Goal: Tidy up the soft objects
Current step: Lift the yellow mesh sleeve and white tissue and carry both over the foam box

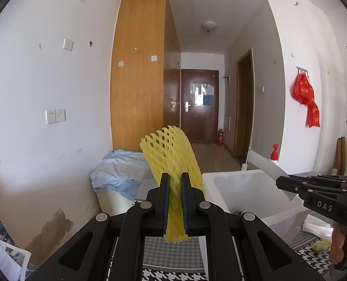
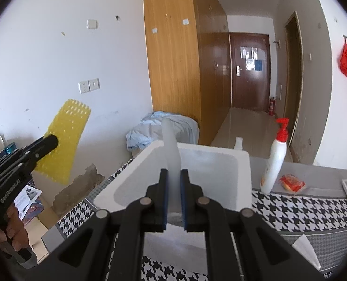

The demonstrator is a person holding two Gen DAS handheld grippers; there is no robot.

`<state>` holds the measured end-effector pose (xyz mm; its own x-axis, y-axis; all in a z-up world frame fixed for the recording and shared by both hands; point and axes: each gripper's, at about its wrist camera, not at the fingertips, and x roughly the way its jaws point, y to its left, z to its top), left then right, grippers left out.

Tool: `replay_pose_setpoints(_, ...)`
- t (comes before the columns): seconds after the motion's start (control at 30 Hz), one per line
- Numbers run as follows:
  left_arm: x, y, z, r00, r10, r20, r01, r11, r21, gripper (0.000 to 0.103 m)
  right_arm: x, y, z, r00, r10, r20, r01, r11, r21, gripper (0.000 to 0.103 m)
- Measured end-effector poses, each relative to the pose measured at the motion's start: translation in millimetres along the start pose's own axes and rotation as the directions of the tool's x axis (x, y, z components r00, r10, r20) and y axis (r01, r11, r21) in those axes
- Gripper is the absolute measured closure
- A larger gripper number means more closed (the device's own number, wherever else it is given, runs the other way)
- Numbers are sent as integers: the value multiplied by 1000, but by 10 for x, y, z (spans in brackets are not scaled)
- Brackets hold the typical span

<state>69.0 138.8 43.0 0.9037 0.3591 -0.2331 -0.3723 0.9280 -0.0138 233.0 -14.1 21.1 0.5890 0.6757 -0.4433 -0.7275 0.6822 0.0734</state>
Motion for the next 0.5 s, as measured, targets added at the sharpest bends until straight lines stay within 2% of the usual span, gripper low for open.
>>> replay_pose_setpoints(0.4, 159, 63, -52, 1000, 7, -28, -7, 1000, -11, 93, 260, -37, -7, 998, -20, -66, 21, 1000, 8, 89)
replay_pose_setpoints(0.47, 184, 72, -56, 999, 6, -32, -6, 1000, -11, 93, 290, -50, -18, 996, -23, -81, 25, 1000, 14, 77)
replay_pose_setpoints(0.5, 197, 74, -55, 999, 7, -33, -7, 1000, -11, 93, 297, -49, -26, 996, -26, -84, 27, 1000, 12, 55)
